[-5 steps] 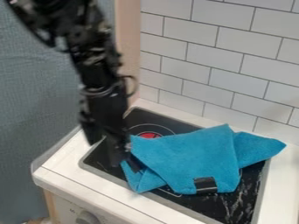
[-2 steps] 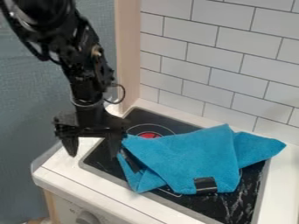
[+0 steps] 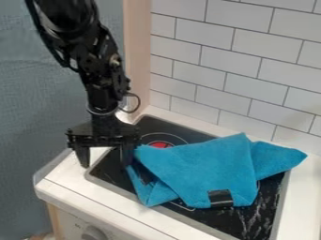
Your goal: Fold the cloth from bottom left to top right
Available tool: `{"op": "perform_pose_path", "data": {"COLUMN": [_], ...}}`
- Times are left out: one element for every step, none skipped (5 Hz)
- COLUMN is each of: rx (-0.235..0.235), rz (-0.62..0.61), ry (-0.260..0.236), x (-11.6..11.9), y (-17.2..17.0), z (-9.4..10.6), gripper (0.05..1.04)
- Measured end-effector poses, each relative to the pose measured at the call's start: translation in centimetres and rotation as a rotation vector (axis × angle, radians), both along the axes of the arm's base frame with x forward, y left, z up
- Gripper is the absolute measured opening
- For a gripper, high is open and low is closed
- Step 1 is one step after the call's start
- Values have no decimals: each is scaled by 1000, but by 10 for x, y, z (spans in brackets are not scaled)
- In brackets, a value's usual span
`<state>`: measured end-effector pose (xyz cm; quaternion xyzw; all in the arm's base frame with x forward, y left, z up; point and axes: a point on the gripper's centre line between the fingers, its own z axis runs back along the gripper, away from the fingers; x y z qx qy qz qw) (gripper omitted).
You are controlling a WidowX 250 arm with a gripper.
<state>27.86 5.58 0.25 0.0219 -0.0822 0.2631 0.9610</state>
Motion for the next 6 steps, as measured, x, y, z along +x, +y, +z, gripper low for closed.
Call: {"op": "perform_pose_path", "data": {"rx": [-31, -71, -109, -129, -139, -138], "rz": [9, 8, -6, -2, -32, -34], "ry": [-23, -28, -37, -70, -58, -54], "x": [7, 9, 11, 17, 20, 27], "y": [-8, -16, -27, -33, -43, -43], "z": [0, 0, 0, -1, -12, -19], "gripper": [999, 999, 999, 999, 939, 629]}}
